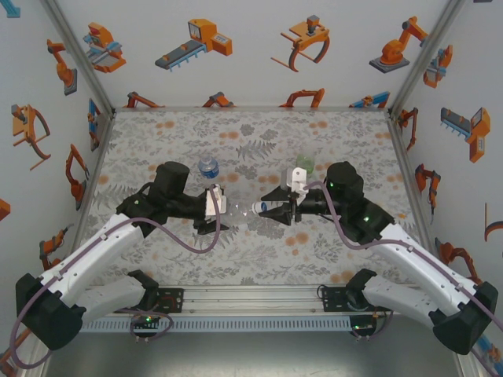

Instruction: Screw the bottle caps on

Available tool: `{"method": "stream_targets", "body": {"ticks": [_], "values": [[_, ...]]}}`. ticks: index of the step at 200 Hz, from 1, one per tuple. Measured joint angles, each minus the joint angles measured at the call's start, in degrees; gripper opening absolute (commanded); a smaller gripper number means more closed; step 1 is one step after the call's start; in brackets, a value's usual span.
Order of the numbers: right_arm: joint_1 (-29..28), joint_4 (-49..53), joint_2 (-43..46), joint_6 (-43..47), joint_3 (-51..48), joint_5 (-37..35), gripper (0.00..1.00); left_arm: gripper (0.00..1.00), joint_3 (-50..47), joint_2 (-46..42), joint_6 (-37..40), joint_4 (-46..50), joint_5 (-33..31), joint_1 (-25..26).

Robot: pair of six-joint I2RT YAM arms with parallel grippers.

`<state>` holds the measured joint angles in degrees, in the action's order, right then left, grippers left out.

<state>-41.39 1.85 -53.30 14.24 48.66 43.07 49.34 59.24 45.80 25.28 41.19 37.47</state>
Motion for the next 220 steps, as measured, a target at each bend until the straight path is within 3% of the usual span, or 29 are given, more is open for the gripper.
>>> {"method": "stream_targets", "body": {"ticks": [39, 64, 86, 131, 156, 185, 220], "values": [[0.0, -0.7, 0.0, -0.4, -0.6, 0.0, 0.21, 0.00, 0.0, 0.0, 0.1, 0.1, -0.1, 0.0], [0.0, -1.6, -0.1, -6.2, -0.7, -2.0, 0.08, 0.00, 0.0, 0.0, 0.1, 0.1, -0.3, 0.0], [-0.1, -2.2, -0.9, -18.8, -0.8, -6.6, 0.00, 0.00, 0.0, 0.0, -0.1, 0.0, -1.6, -0.2], [-0.2, 1.9, -3.1, -56.7, -0.6, -19.6, 0.00, 0.00, 0.0, 0.3, -1.0, -0.2, -5.4, -0.5], [-0.1, 4.6, -4.7, -73.0, -0.6, -23.2, 0.06, 0.00, 0.0, 0.9, -1.2, 0.2, -6.2, -0.9], [0.0, 5.9, -6.7, -81.2, 0.0, -24.4, 0.14, 0.00, 0.0, 1.3, -1.5, 0.9, -7.1, -1.2], [0.0, 7.6, -7.4, -79.9, 1.6, -24.6, 0.46, 0.00, 0.0, 1.5, -1.6, 0.8, -7.1, -1.4]]}}
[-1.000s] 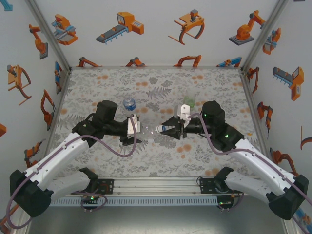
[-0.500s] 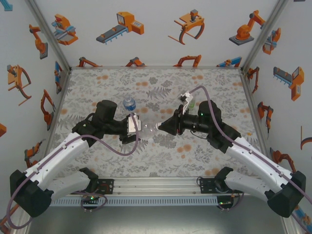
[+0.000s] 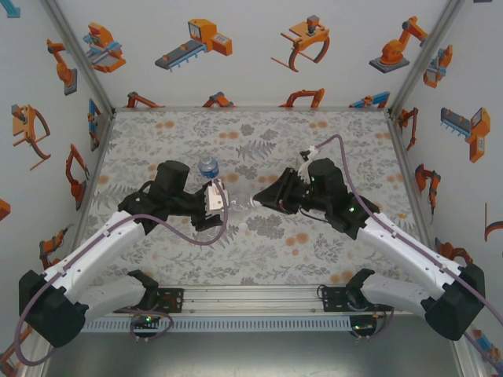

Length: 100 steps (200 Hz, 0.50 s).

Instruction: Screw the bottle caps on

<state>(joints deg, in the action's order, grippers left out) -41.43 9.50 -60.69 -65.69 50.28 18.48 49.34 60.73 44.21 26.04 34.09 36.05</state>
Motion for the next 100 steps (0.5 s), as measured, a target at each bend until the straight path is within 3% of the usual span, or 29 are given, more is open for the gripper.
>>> {"method": "stream_targets", "body": {"ticks": [45, 80, 100], "values": [[0.0, 4.4, 1.9, 17.4, 4.9, -1.0, 0.51, 0.00, 0.0, 0.0, 0.0, -1.0, 2.6, 0.5], [0.0, 3.1, 6.9, 37.4, 5.0, 1.0, 0.53, 0.00, 0.0, 0.0, 0.1, -1.0, 4.2, 0.5], [0.0, 2.0, 8.0, 50.3, 5.0, 5.6, 0.53, 0.00, 0.0, 0.0, 0.3, -1.0, 5.3, 0.5]]}}
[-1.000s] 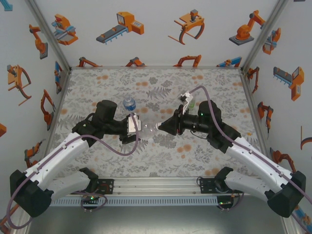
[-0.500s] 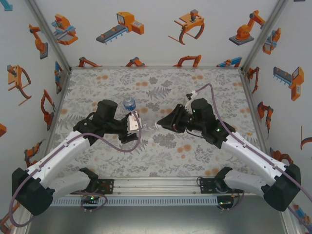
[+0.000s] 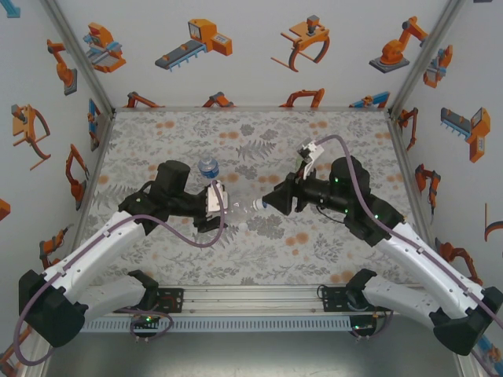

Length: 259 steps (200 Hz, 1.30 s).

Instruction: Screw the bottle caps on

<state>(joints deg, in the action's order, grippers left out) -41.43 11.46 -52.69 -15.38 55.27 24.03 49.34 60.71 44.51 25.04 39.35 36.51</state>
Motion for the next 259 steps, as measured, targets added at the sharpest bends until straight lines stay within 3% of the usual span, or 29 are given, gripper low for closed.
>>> {"method": "stream_targets", "body": {"ticks": [40, 84, 162, 223, 259], "values": [[0.0, 1.6, -0.8, 23.4, 0.0, 12.9, 0.53, 0.00, 0.0, 0.0, 0.9, 0.1, 2.5, 0.0], [0.0, 1.6, -0.9, 34.2, -0.2, 17.0, 0.53, 0.00, 0.0, -0.1, 1.5, 0.3, 4.4, 0.0], [0.0, 0.8, -1.3, 37.3, -2.9, 18.5, 0.47, 0.00, 0.0, -0.3, 1.5, 0.3, 5.3, 0.0], [0.0, -0.6, -1.6, 36.9, -3.7, 18.6, 0.25, 0.00, 0.0, -0.4, 1.5, 0.6, 5.4, 0.0], [0.0, -1.3, -2.3, 30.2, -3.7, 17.8, 0.08, 0.00, 0.0, -0.4, 1.5, 1.2, 5.1, 0.0]]}}
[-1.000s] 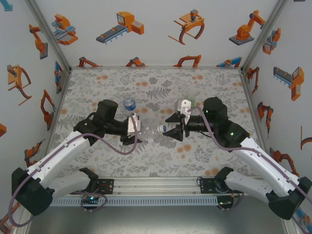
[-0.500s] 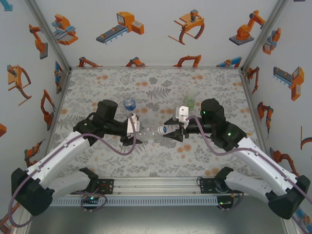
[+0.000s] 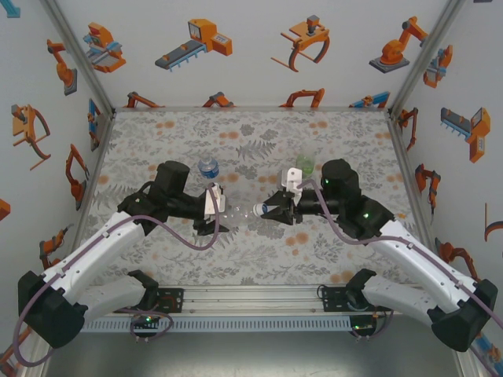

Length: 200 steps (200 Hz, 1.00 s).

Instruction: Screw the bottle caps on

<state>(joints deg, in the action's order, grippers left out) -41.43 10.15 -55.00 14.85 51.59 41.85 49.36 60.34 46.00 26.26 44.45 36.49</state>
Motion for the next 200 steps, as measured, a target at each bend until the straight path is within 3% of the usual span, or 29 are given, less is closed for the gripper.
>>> {"method": "stream_targets", "body": {"ticks": [10, 45, 79, 112, 146, 170, 200], "values": [[0.0, -0.2, -0.3, -3.9, 0.1, -0.7, 0.00, 0.00, 0.0, 0.0, 0.0, 0.2, -0.3, 0.0], [-0.8, 0.4, -2.4, -25.8, 2.0, -7.5, 0.00, 0.00, 0.0, 0.0, -0.2, 0.3, -2.5, -0.2], [-1.2, 7.4, -6.2, -53.7, 7.0, -15.6, 0.00, 0.00, 0.0, 0.0, -0.6, -0.1, -4.8, -0.3], [-1.2, 8.3, -7.9, -73.5, 6.9, -18.7, 0.05, 0.00, 0.0, 0.0, -1.0, 0.3, -6.6, -0.7], [-1.2, 10.2, -9.2, -77.4, 7.8, -20.0, 0.18, 0.00, 0.0, 0.0, -1.1, 1.1, -7.7, -0.9], [-1.3, 12.1, -9.3, -74.5, 9.8, -20.7, 0.50, 0.00, 0.0, -0.2, -1.1, 0.0, -7.2, -0.9], [-1.3, 11.4, -7.4, -64.4, 11.7, -22.5, 0.54, 0.00, 0.0, -0.7, -0.6, 0.3, -5.1, 0.3]]}}
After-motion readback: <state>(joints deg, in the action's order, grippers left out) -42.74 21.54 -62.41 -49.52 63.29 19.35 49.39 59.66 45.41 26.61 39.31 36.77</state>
